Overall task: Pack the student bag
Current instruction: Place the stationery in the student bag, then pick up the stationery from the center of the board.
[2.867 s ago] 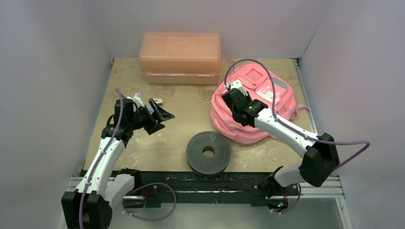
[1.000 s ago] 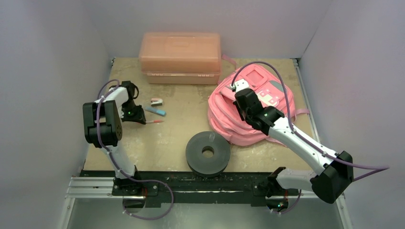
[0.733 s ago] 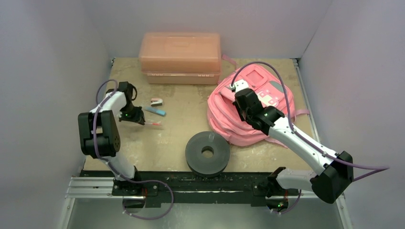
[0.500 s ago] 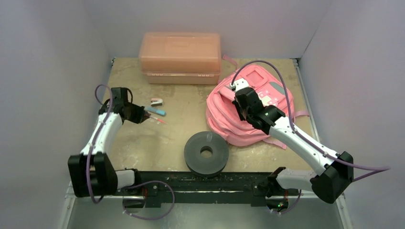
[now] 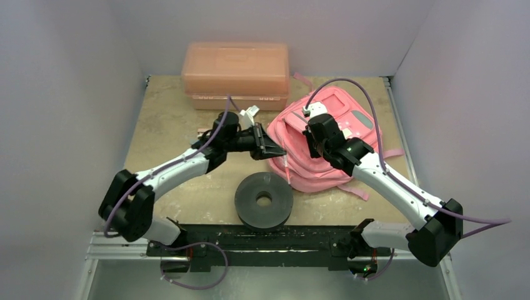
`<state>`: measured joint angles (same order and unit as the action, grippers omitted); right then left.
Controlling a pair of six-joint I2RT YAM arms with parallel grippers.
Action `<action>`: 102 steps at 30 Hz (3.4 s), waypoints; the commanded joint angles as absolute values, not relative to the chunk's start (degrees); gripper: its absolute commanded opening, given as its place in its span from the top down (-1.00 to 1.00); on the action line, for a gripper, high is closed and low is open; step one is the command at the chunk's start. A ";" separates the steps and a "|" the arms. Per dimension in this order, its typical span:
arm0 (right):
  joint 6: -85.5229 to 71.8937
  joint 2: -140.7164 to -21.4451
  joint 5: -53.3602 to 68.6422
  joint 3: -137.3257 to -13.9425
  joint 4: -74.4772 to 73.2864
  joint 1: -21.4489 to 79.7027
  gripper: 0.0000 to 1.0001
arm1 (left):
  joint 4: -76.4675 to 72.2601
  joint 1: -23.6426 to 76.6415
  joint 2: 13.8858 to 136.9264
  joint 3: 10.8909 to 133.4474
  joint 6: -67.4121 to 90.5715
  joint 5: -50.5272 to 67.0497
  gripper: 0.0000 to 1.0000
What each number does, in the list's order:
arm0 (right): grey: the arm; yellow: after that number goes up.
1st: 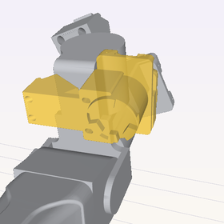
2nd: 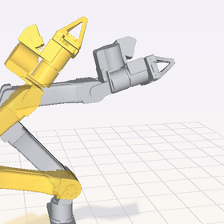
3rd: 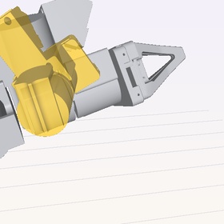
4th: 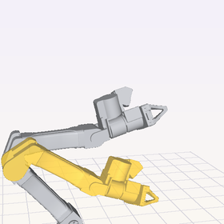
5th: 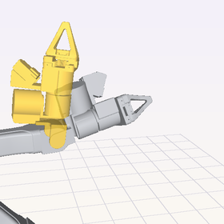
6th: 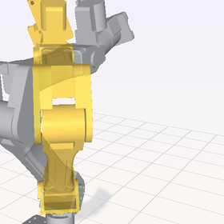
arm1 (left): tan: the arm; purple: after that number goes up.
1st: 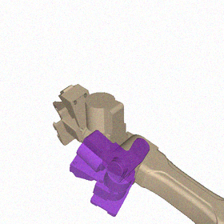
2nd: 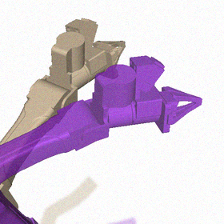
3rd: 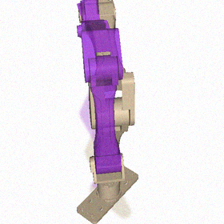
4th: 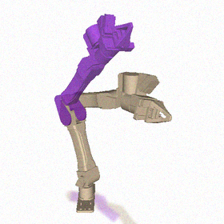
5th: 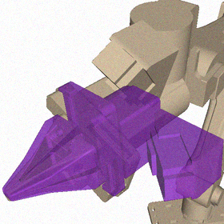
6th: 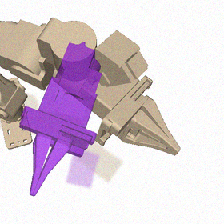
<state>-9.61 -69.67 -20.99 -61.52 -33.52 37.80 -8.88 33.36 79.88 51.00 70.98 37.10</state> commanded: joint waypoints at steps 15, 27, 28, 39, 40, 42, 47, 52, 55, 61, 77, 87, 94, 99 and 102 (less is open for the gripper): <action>-11.24 -63.74 -14.36 -63.32 -26.50 38.38 1.00 | -7.66 40.16 101.10 70.34 85.28 20.33 1.00; -10.50 -63.99 -15.14 -63.91 -25.78 38.37 1.00 | 1.21 40.69 107.14 77.78 82.93 9.81 0.56; -10.46 -64.14 -15.39 -64.32 -26.14 38.38 1.00 | 0.92 40.72 107.32 77.72 83.06 10.18 0.48; -8.99 -63.10 -19.30 -62.29 -25.89 38.11 1.00 | 3.31 40.49 94.15 70.15 71.27 13.26 -0.47; -8.74 -62.87 -19.69 -61.71 -25.40 38.07 1.00 | 4.61 40.40 92.39 69.45 69.25 13.86 -0.48; -8.41 -63.11 -20.29 -60.96 -25.00 37.92 1.00 | 6.39 40.09 88.29 66.58 65.59 14.26 -0.52; -8.60 -63.81 -21.19 -61.12 -26.87 37.79 1.00 | 10.46 35.17 74.93 57.02 58.82 12.77 -0.52; -8.72 -62.58 -20.49 -60.08 -26.65 37.63 1.00 | 25.64 26.70 64.56 53.90 53.45 -2.44 -0.42; -9.05 -62.31 -20.43 -60.47 -27.59 37.68 1.00 | 36.35 25.09 61.55 54.99 58.18 -19.70 -0.42; -8.79 -61.46 -20.94 -60.75 -27.81 37.70 1.00 | 38.43 19.94 64.97 51.99 71.86 -26.58 -0.93; -9.85 -61.21 -13.41 -59.71 -24.20 37.68 1.00 | 48.87 10.02 98.33 71.27 80.57 -15.99 -0.97; -10.01 -58.82 -10.33 -57.19 -21.92 37.64 1.00 | 50.07 7.82 106.57 76.74 78.80 -12.76 -0.79; -9.47 -59.49 -9.22 -57.12 -21.83 37.66 1.00 | 52.64 7.82 108.75 80.05 82.01 -13.34 -0.72; -9.34 -59.28 -9.67 -57.27 -22.26 37.70 1.00 | 55.95 7.90 113.85 86.36 85.31 -7.98 -0.46; -9.02 -58.86 -10.56 -57.56 -22.45 37.67 1.00 | 58.45 8.00 115.79 86.96 89.85 -6.13 -0.27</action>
